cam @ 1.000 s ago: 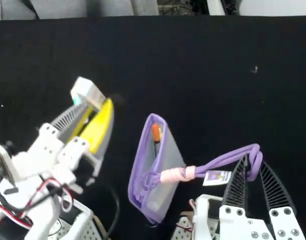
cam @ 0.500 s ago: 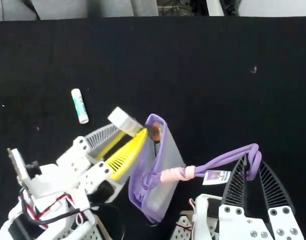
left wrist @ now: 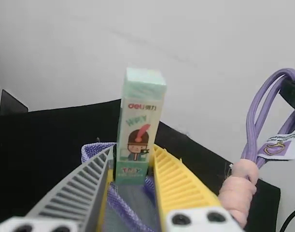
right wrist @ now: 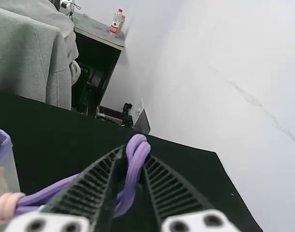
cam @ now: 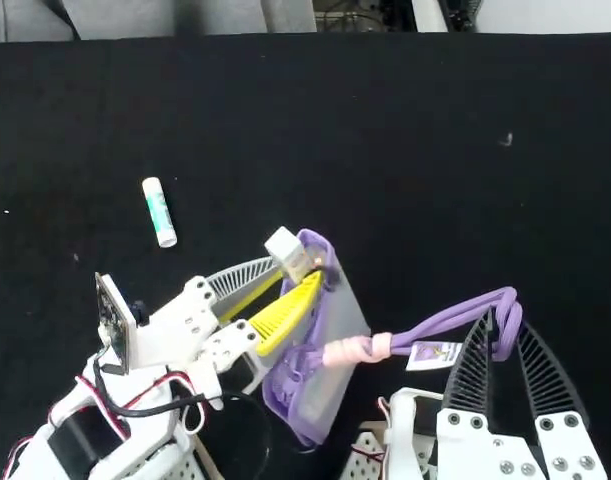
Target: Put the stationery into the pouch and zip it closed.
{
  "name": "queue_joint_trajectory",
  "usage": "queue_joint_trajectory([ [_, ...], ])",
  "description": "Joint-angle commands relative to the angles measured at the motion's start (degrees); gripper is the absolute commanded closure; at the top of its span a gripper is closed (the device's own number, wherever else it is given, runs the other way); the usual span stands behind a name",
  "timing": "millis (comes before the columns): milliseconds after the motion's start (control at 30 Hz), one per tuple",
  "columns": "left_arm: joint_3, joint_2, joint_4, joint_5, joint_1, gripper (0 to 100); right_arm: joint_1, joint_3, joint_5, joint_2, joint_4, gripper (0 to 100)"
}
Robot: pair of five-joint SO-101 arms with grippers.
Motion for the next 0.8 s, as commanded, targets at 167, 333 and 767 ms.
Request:
queue_joint_trajectory([
  [167, 2.5, 0.2, 0.6, -0.3, 0.4, 89, 0.5, -0.7, -0.4, 0.2, 1.8, 98.7],
  [333, 1.6, 0.2, 2.9, -0.3, 0.3, 85, 0.5, -0.7, -0.4, 0.2, 1.8, 98.7],
  [767, -1.9, 0.2, 3.4, -4.3, 0.3, 85, 0.5, -0.7, -0.4, 0.2, 1.8, 98.7],
])
